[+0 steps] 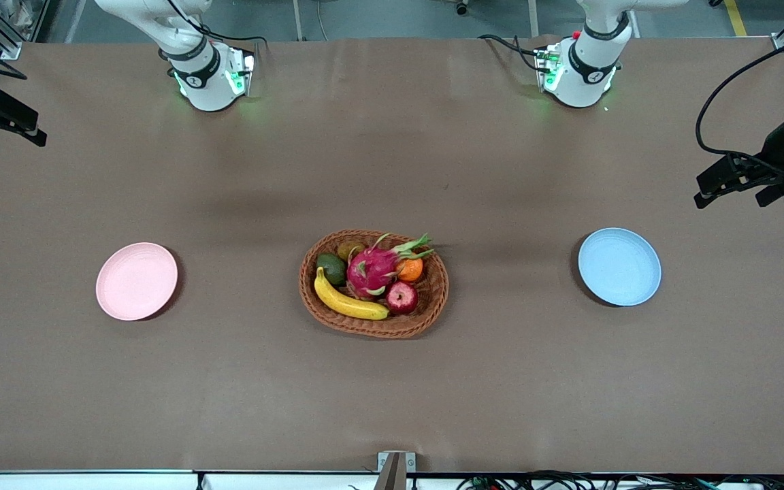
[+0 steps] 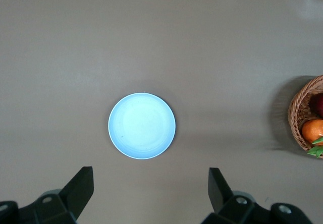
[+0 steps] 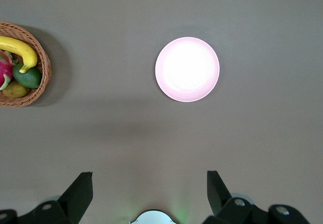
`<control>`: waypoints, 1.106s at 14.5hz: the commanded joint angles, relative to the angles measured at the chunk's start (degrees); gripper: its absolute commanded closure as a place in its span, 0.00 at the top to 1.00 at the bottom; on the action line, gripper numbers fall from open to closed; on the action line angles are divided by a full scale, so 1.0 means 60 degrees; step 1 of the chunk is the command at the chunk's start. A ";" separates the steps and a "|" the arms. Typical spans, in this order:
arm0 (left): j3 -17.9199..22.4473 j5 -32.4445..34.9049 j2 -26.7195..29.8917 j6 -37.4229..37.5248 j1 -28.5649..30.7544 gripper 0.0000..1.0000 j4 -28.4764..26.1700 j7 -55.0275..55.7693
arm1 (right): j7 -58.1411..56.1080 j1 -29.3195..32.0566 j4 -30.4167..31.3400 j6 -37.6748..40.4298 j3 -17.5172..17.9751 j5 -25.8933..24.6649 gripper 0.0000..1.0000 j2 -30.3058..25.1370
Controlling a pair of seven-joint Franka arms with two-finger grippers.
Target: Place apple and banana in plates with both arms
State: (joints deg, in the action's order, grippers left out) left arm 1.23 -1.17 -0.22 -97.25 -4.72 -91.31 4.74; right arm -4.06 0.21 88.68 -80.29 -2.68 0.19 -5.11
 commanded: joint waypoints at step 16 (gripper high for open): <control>-0.1245 -0.0039 -0.2465 -0.0927 -0.1567 1.00 0.0101 0.3057 | -0.0012 0.0127 -0.0175 -0.0064 0.0008 -0.0337 1.00 0.0177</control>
State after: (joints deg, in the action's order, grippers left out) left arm -6.26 -1.38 -11.25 -100.51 -10.99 -91.89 18.36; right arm -4.05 0.34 87.91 -79.99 -2.77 -0.31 -5.07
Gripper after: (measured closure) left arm 0.000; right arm 0.000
